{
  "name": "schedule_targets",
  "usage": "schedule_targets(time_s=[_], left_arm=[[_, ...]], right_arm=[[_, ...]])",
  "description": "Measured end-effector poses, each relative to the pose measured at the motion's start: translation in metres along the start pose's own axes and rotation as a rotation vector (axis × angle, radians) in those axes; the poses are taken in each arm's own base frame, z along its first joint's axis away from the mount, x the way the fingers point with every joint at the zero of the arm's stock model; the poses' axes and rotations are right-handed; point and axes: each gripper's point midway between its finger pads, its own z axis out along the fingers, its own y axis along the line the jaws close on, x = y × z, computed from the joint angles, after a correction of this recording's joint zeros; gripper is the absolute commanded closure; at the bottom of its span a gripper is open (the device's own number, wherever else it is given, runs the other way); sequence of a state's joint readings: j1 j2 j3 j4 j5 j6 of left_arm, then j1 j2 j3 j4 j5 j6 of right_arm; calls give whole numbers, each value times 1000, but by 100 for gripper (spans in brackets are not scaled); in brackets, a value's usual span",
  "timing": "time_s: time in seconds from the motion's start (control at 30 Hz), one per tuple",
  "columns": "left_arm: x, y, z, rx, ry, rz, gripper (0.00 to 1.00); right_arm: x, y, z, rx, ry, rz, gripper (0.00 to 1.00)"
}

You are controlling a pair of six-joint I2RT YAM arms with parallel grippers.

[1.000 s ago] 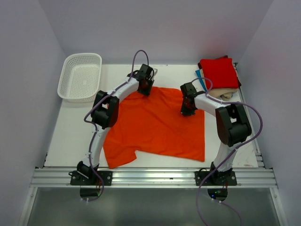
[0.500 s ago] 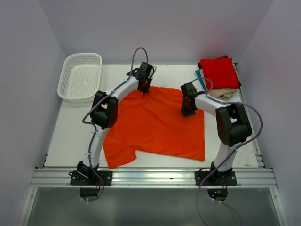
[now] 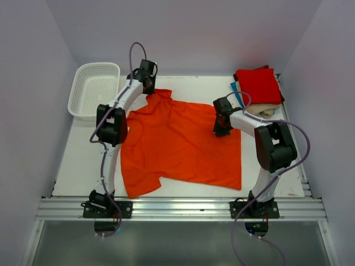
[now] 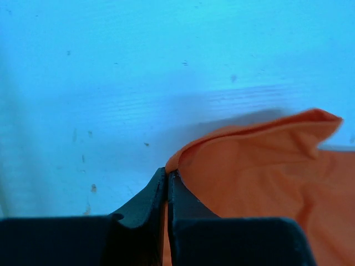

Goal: Fold and stack the t-shirts
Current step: Flatten the tshirt out

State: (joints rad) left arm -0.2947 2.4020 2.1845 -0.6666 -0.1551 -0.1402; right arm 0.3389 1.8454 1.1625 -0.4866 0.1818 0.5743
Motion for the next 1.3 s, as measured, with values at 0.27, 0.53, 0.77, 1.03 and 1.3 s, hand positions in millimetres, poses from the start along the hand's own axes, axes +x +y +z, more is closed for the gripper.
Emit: schedule_targets(time_s=[0.27,0.53,0.77,1.03,1.3], left_arm=[[7,47,37,-57,4,-82,93],[-48,46,33,-24,-183,-117,79],[-81,47,31,-22,-310,-121,21],[-94,48,23,-16,-374,-136,0],[-78,33,-80,89,-371,-171,0]], right_arm=[[0,-1,0,-2,-1,2,100],[0,-1,0,-4,-5,0,100],[0,-1,0,-5,-6,-4,100],[0,0,-1,-26,-25,-8,100],[6,3,-16,-131,-83,-18,21]])
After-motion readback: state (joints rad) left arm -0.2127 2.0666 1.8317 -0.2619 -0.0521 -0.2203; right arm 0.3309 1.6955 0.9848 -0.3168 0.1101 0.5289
